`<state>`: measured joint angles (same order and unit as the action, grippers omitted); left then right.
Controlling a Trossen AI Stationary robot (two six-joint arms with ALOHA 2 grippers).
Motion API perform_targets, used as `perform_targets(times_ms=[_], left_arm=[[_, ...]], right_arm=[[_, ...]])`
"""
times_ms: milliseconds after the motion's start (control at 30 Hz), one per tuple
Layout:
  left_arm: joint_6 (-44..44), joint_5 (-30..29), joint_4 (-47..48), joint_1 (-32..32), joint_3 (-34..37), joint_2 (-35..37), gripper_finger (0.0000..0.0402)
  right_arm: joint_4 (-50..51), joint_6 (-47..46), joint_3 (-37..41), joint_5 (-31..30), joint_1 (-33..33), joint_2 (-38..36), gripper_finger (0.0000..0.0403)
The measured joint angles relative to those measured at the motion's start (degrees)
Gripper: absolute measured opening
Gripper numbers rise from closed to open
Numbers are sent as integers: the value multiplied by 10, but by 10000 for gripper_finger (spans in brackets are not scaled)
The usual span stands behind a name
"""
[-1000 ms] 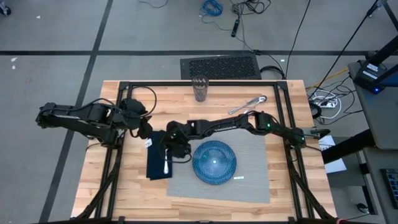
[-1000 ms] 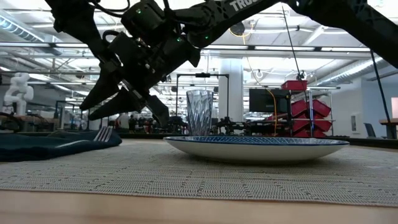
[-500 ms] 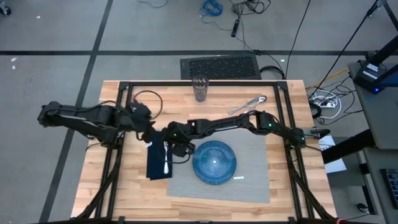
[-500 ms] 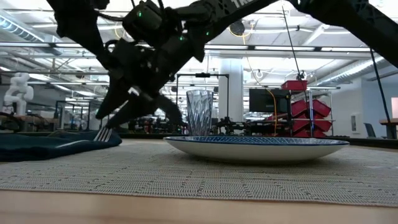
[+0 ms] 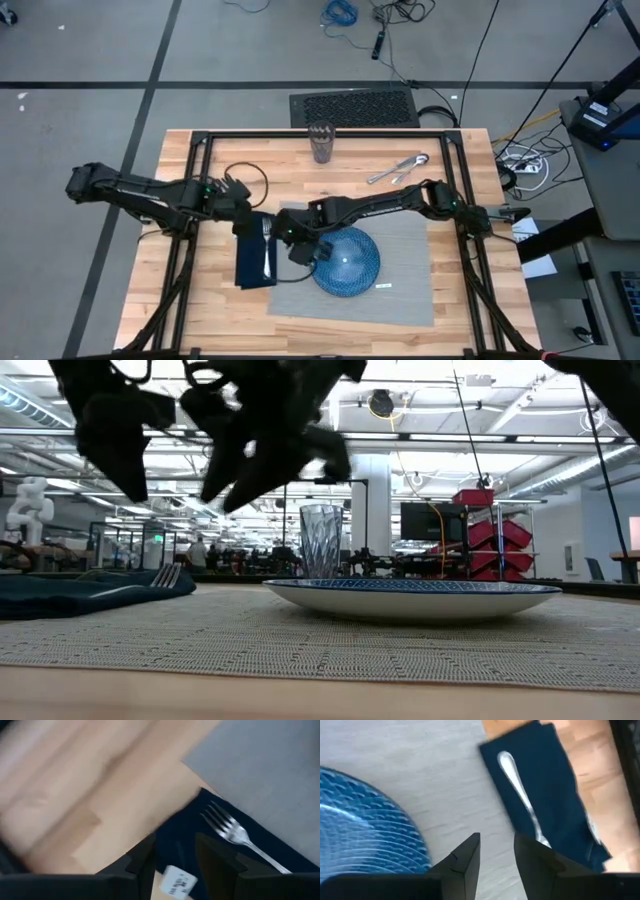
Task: Set table place
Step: Put the silver fork on the blue napkin
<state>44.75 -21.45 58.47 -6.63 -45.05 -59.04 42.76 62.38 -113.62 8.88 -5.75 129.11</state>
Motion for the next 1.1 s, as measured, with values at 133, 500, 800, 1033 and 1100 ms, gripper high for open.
perform_targets(times_ms=[133, 500, 800, 1033, 1100], left_arm=[[-1, 34, -66, -20, 32, 0, 121], [-6, 79, -212, -88, 83, -21, 121], [32, 114, -260, -109, 90, -115, 121], [105, 116, -298, -105, 88, -184, 121], [126, 114, -295, -102, 87, -196, 121]], right_arm=[[54, -45, 0, 0, -16, -18, 106], [196, -224, 12, -19, -29, -22, 106], [227, -305, 102, -31, -42, -28, 85], [237, -334, 167, -33, -41, -65, 74], [232, -340, 178, -38, -41, -85, 72]])
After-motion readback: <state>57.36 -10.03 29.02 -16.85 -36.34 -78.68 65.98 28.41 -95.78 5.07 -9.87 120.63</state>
